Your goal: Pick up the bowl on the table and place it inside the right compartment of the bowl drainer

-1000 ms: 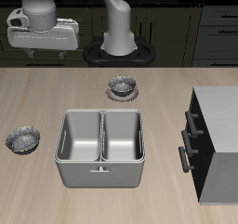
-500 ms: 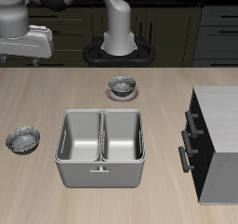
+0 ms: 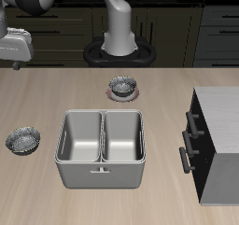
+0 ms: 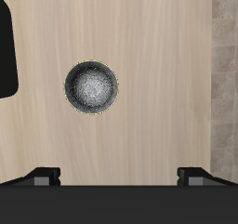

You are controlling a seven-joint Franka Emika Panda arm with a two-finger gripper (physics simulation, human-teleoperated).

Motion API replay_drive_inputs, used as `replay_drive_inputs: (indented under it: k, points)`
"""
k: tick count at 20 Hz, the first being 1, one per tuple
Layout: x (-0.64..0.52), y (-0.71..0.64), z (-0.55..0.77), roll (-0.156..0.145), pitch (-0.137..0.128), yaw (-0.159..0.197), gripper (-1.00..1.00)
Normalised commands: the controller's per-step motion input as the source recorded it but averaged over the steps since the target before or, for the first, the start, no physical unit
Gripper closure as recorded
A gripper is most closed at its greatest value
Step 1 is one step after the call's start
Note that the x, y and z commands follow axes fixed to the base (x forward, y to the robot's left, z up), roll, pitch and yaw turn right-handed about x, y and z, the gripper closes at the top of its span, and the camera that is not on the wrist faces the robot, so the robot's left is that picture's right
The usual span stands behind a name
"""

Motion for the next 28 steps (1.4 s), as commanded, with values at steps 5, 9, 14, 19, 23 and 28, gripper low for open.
replay_drive_inputs:
  k: [5, 9, 14, 19, 23, 28]
  points:
    - [0.03, -0.11, -0.02, -0.02, 0.003, -0.011, -1.0]
    - [0.01, 0.05, 0.15, 0.018, -0.037, 0.007, -1.0]
    - [0.27, 0.03, 0.1, -0.022, -0.023, 0.025, -1.0]
    - [0.42, -0.05, 0.05, -0.045, 0.006, -0.011, -1.0]
    - [0.35, 0.02, 0.04, -0.037, 0.001, 0.02, -1.0]
    - [0.23, 0.16, -0.05, -0.002, 0.009, -0.004, -1.0]
